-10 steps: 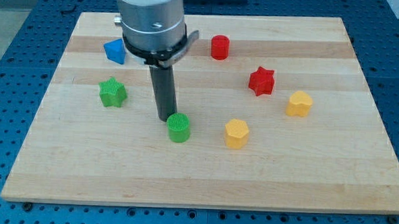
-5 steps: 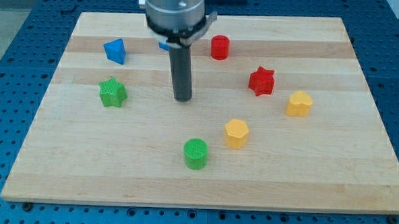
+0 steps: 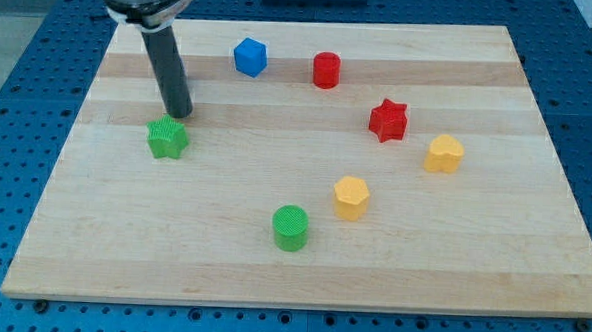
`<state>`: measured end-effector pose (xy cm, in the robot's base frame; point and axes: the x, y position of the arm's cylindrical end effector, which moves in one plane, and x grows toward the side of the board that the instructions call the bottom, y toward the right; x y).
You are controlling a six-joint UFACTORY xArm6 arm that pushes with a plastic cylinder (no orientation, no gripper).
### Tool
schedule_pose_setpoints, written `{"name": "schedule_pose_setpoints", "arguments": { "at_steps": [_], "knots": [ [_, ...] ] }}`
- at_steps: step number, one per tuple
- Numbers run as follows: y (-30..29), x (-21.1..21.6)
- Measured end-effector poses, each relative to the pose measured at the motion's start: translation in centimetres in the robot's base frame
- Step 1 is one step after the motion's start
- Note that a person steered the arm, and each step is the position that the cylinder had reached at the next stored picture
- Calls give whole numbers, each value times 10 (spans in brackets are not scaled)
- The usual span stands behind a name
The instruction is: Push green star slightly down
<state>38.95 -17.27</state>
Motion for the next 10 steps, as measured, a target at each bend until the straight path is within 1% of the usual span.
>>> {"name": "schedule_pose_setpoints", "arguments": {
  "at_steps": [2,3,4,5,6,7,8,9,10],
  "knots": [
    [-1,68],
    [-1,90],
    [-1,67],
    [-14,49],
    [-42,53],
    [-67,71],
    [-75,100],
    [-58,127],
    [-22,146]
  ]
}}
